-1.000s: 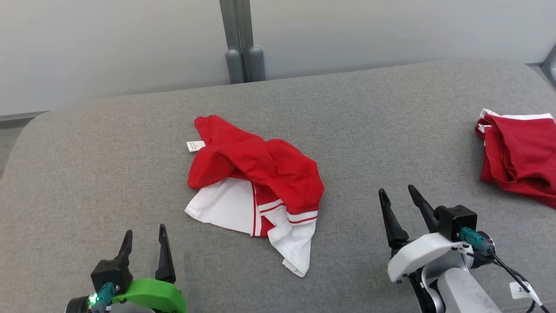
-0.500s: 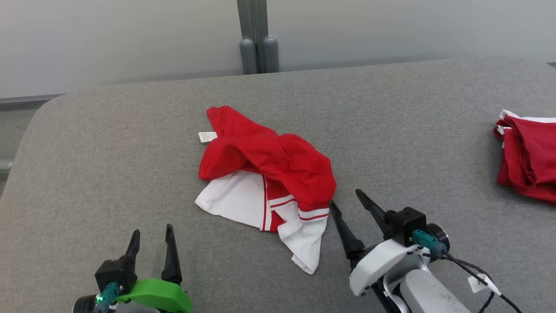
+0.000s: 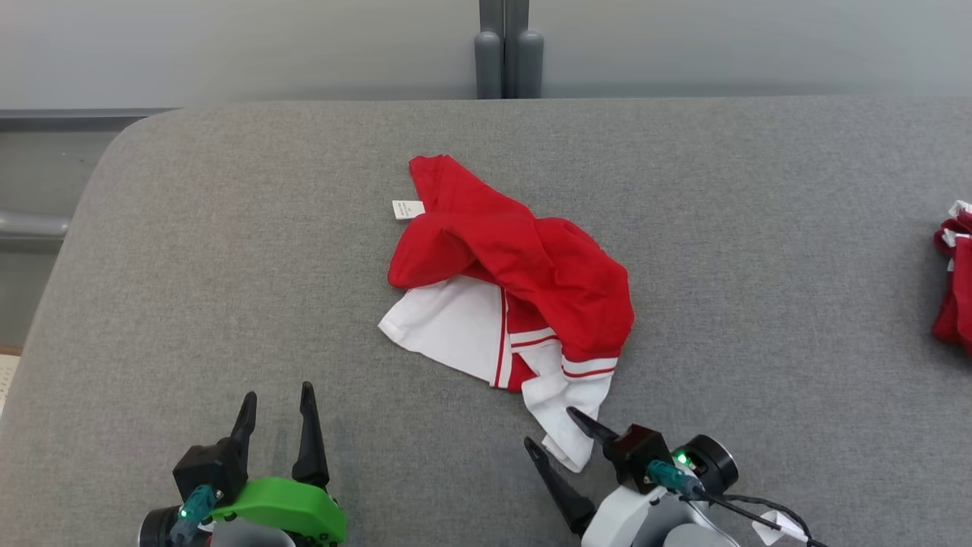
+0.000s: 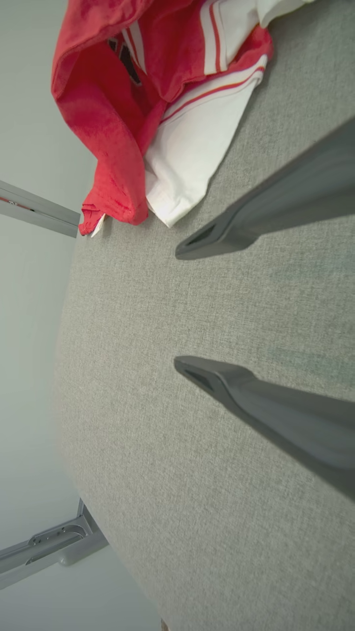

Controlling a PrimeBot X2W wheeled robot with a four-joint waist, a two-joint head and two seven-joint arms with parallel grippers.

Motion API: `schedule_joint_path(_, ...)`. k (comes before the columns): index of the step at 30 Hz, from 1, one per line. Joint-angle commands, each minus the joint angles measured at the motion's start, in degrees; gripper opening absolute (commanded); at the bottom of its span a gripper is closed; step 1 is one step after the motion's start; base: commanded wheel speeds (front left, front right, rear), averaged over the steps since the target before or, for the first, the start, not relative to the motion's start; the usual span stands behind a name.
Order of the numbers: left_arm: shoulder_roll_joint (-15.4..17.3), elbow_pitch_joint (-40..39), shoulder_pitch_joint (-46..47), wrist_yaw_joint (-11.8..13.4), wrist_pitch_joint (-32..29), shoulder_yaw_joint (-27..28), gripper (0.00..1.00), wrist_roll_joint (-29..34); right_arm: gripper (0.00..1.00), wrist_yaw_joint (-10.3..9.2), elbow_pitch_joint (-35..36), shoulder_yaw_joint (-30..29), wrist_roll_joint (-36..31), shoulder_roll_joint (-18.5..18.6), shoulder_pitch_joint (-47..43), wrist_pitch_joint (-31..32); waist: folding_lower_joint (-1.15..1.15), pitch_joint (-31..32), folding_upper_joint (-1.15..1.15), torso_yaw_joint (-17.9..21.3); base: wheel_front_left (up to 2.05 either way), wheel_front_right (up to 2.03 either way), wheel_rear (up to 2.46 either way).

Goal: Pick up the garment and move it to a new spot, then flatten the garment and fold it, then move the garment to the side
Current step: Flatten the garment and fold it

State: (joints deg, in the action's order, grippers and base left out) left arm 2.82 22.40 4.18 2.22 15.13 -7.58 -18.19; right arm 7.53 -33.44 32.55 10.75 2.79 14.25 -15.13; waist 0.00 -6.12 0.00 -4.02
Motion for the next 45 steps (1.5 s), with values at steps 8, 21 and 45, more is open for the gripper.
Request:
schedule_joint_path(8,0.2,-0.6,2.2,0.4,0.0,-0.9,1.00,-1.3,0.00,-0.08,-6.2,-0.3,-2.6,0.2,3.2,0.0,0.00,-2.3,0.00,-1.4,0.00,0.00,0.00)
schedule_joint_path(21,0.2,-0.8,1.0,-0.5,0.0,-2.2,1.00,-2.3,0.00,-0.08,9.8,-3.0,3.0,1.1,10.6,0.0,0.00,-0.1,0.00,-0.3,0.00,0.00,0.00)
schedule_joint_path(45,0.2,0.1,2.9,0.5,0.0,-6.6,1.00,-5.4,0.00,-0.08,0.8,-11.0,5.8,6.5,44.4,0.0,0.00,-2.3,0.00,-6.2,0.00,0.00,0.00)
